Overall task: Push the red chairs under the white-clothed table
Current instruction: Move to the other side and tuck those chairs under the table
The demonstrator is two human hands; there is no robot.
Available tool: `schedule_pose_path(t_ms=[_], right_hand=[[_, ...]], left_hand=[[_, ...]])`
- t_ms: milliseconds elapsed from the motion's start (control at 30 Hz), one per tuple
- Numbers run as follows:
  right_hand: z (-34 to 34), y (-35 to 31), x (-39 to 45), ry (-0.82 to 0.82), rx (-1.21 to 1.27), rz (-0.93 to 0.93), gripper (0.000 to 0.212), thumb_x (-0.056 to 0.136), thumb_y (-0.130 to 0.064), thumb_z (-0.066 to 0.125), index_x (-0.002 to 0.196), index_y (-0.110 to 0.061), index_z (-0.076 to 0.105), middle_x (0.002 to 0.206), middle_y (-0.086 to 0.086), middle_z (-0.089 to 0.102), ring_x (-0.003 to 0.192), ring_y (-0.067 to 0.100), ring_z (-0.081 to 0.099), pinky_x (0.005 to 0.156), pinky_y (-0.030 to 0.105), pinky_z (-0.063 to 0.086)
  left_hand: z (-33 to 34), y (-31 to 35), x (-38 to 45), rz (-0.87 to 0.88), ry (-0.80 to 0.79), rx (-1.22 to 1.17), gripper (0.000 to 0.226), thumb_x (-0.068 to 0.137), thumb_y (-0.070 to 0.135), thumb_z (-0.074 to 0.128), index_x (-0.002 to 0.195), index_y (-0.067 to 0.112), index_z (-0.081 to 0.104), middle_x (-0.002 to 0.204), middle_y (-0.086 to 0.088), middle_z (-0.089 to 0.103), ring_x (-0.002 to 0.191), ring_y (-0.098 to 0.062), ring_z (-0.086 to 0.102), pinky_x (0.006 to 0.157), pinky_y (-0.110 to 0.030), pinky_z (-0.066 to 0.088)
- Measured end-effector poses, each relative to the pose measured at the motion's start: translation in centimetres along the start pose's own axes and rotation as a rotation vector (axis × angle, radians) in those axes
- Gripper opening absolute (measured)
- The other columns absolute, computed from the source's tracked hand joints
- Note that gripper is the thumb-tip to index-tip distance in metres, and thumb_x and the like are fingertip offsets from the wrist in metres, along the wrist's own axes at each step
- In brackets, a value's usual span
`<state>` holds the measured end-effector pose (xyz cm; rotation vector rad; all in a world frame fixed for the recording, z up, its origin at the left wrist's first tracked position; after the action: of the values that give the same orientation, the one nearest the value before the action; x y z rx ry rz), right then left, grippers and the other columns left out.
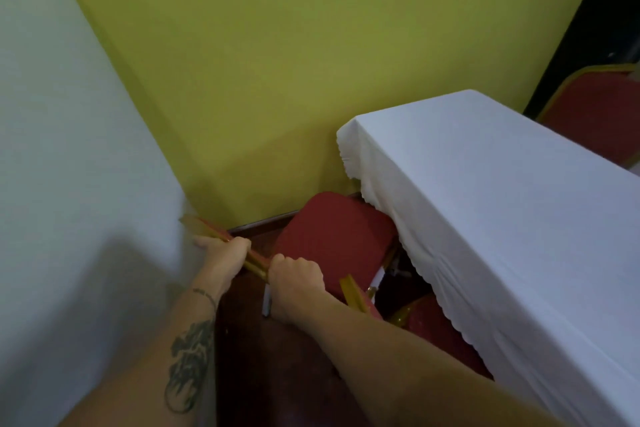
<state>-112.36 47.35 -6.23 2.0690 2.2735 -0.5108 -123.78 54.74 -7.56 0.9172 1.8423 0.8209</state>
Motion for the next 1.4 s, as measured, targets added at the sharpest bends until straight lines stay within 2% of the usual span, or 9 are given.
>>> schedule_pose_path(t_ms=[167,333,567,667,833,1067,1167,1300,1400], right_hand=[[-0.4,-2.0,2.1,-0.004,0.019,-0.011,0.055,0.087,-0.029,0.076,0.130,-0.007,0.051,0.128,0.010,0.061,0.118,0.032,0.063,0.082,0.040,0.050],[-1.0,-3.5,6.7,-0.057,0.050,0.068,0.062,0.084,-0.033,0.077,0.132,-0.006,0.048,0.128,0.010,0.060,0.117,0.033,0.062,0.075,0.040,0.048],[-1.0,-4.2,13.2,-0.146,0.167,0.246,0.074,0.083,-0.041,0.074,0.139,-0.010,0.037,0.129,0.010,0.058,0.119,0.034,0.059,0.078,0.040,0.042],[-0.9,-3.9,14.7,-0.142,0.169,0.276,0.074,0.086,-0.041,0.070,0.142,-0.006,0.036,0.133,0.012,0.057,0.122,0.036,0.058,0.088,0.042,0.047],[-0.9,-3.3,15.9,-0.103,0.158,0.290,0.065,0.091,-0.038,0.062,0.141,-0.006,0.037,0.135,0.015,0.057,0.124,0.038,0.057,0.093,0.046,0.048],[-1.3,-0.8,15.5,-0.103,0.237,0.354,0.056,0.091,-0.037,0.060,0.138,-0.015,0.039,0.126,0.011,0.061,0.116,0.036,0.061,0.090,0.044,0.046],[-2.1,1.5,14.6,-0.128,0.294,0.416,0.059,0.086,-0.033,0.065,0.138,-0.018,0.042,0.125,0.009,0.061,0.115,0.035,0.061,0.096,0.046,0.050],[-3.6,5.5,13.2,-0.119,0.298,0.490,0.056,0.087,-0.029,0.061,0.139,-0.020,0.044,0.120,0.009,0.060,0.112,0.035,0.061,0.098,0.051,0.049],[-4.0,7.6,12.6,-0.110,0.311,0.520,0.057,0.086,-0.027,0.057,0.141,-0.022,0.043,0.118,0.008,0.059,0.113,0.036,0.060,0.104,0.055,0.043]], left_hand=[[-1.3,0.1,5.9,0.044,-0.135,0.044,0.117,0.059,0.019,0.071,0.156,0.006,0.005,0.145,-0.026,0.048,0.121,-0.042,0.061,0.099,-0.059,0.054],[-1.0,-0.2,16.4,0.065,-0.239,0.131,0.135,0.041,0.029,0.079,0.155,0.013,0.010,0.142,-0.026,0.055,0.119,-0.045,0.063,0.096,-0.063,0.055],[-1.3,6.7,14.9,0.159,-0.415,0.285,0.111,0.090,0.013,0.069,0.162,0.012,-0.015,0.126,-0.008,0.051,0.103,-0.029,0.059,0.085,-0.041,0.050],[-0.3,7.5,16.7,0.187,-0.473,0.335,0.111,0.091,0.017,0.068,0.163,0.014,-0.017,0.132,-0.016,0.053,0.101,-0.029,0.060,0.082,-0.039,0.046],[1.1,8.8,18.4,0.248,-0.505,0.356,0.104,0.086,0.013,0.069,0.162,0.008,-0.002,0.134,-0.021,0.056,0.099,-0.030,0.062,0.094,-0.046,0.053],[4.0,9.2,17.2,0.261,-0.581,0.319,0.110,0.098,0.013,0.060,0.156,0.010,-0.033,0.121,-0.016,0.059,0.098,-0.029,0.063,0.094,-0.048,0.055],[6.3,9.5,15.9,0.248,-0.622,0.281,0.113,0.097,0.014,0.061,0.154,0.011,-0.037,0.136,-0.018,0.055,0.104,-0.030,0.062,0.097,-0.048,0.055],[10.5,10.0,13.4,0.235,-0.648,0.246,0.115,0.093,0.015,0.059,0.154,0.014,-0.038,0.135,-0.019,0.057,0.091,-0.028,0.065,0.077,-0.046,0.059],[13.1,10.7,13.1,0.218,-0.686,0.256,0.118,0.085,0.020,0.056,0.150,0.018,-0.043,0.138,-0.025,0.059,0.099,-0.037,0.069,0.069,-0.039,0.057]])
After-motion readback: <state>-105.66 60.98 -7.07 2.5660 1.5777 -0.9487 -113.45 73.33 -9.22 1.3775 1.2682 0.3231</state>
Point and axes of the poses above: each hand's wrist, its own x-axis towards the middle knuckle, its own z-axis out of the palm, y = z × x, the point moved 1 cm from there along x, towards the middle knuckle
